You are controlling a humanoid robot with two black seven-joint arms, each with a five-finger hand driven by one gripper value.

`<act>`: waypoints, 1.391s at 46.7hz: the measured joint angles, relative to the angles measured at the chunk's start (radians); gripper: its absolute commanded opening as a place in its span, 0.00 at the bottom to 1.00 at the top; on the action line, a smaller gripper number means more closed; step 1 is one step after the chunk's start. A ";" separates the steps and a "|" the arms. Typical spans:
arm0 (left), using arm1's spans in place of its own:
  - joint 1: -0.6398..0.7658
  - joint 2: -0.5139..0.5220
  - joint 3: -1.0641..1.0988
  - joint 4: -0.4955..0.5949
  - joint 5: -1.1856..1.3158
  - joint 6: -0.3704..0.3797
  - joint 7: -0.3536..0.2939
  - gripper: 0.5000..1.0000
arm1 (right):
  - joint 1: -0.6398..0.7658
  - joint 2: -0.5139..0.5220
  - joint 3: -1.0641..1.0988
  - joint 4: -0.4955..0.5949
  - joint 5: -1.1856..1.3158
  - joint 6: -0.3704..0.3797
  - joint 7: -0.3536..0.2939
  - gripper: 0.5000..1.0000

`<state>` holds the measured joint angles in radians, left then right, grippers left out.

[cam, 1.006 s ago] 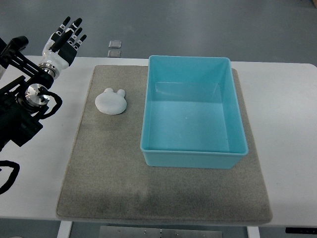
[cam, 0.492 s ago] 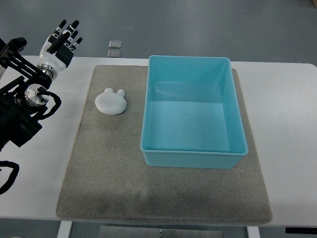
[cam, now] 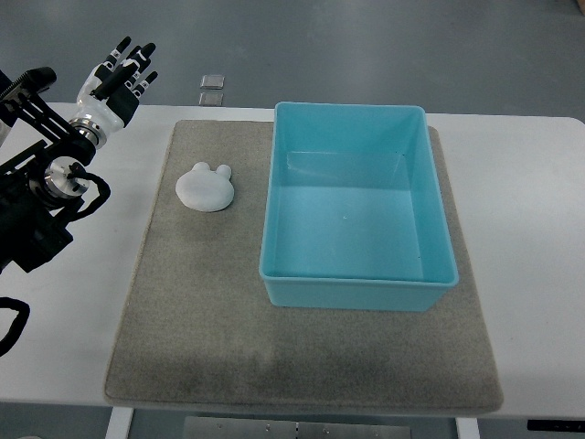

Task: Place white toy into blue box with left hand
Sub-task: 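Swing the left hand over the white bunny toy, fingers pointing down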

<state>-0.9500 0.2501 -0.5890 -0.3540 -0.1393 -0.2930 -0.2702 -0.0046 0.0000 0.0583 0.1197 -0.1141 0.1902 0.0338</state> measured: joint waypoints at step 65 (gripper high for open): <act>-0.022 0.275 0.115 -0.458 0.987 0.013 0.007 0.98 | 0.000 0.000 0.000 0.000 0.000 0.000 0.000 0.87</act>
<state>-0.9720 0.5247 -0.4739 -0.8117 0.8481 -0.2797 -0.2630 -0.0046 0.0000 0.0583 0.1197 -0.1139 0.1902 0.0338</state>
